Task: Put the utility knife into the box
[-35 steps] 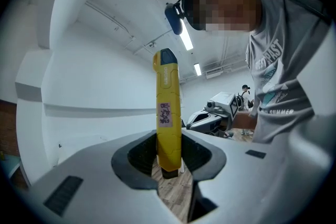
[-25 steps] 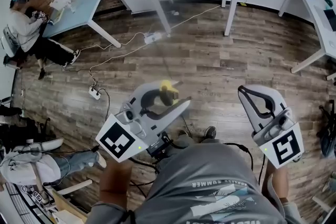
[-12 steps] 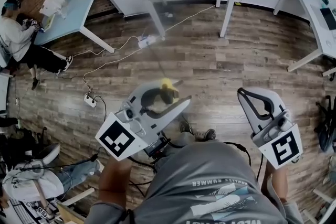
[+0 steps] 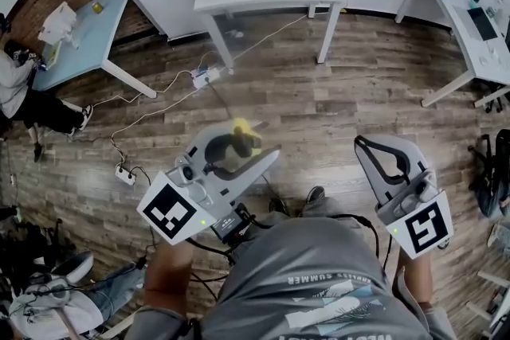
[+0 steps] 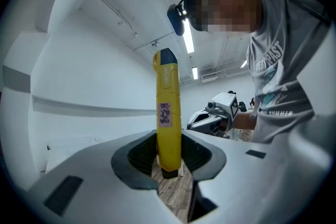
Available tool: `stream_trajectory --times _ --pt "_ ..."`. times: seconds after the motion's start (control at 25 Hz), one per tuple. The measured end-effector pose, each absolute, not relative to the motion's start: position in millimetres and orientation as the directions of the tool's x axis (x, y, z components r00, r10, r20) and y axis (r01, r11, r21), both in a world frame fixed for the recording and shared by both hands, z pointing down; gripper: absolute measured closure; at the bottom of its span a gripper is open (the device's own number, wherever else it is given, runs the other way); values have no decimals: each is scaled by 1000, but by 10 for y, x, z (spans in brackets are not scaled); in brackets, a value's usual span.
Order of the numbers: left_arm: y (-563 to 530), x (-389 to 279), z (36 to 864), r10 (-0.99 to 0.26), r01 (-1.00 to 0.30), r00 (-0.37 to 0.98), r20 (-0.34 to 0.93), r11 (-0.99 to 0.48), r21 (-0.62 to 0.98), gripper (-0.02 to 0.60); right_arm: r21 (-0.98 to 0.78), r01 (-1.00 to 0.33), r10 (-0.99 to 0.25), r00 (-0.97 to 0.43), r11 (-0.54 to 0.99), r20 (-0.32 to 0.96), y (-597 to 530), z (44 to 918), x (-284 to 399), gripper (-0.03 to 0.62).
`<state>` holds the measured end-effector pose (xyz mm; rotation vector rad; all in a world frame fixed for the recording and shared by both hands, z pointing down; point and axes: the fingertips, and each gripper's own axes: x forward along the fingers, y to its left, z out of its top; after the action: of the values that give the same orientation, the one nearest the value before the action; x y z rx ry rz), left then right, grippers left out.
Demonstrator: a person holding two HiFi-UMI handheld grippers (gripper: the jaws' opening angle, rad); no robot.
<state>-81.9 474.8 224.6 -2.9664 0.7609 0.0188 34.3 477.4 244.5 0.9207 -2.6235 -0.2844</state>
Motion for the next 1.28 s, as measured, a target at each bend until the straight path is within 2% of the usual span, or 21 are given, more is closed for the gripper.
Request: stream_trajectory --times 0.8,1.04,1.28 --pt "3834 -103 2369 -547 -545 837 28 -837 -51 451 242 -528 -576 -786 814 223 3760 2548 1049 583" --pt "3572 -116 2398 -534 -533 845 32 -846 -36 451 221 -548 -588 -778 807 222 3493 2601 1032 583" --pt "3270 -343 2328 -492 -492 870 -3 -870 -43 451 243 -583 -629 -750 775 204 3189 2500 729 583"
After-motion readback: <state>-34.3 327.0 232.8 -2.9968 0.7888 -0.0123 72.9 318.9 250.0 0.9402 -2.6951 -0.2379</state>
